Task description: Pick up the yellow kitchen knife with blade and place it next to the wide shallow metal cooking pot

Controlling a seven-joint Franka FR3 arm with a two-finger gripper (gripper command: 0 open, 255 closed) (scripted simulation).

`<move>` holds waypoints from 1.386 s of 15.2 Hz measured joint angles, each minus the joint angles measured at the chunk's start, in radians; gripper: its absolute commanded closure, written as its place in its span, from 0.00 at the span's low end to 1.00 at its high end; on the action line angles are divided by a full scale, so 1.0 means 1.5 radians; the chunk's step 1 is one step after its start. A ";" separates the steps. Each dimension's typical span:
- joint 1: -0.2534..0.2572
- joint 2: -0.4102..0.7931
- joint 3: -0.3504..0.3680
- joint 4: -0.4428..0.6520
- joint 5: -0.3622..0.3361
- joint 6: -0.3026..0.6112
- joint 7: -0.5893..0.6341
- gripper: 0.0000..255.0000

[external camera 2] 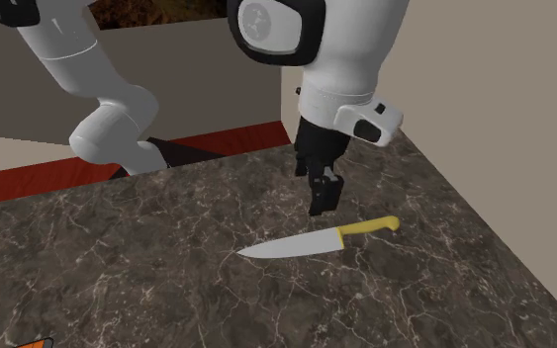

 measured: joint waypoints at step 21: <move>-0.008 0.215 0.006 0.150 0.011 0.048 -0.128 0.00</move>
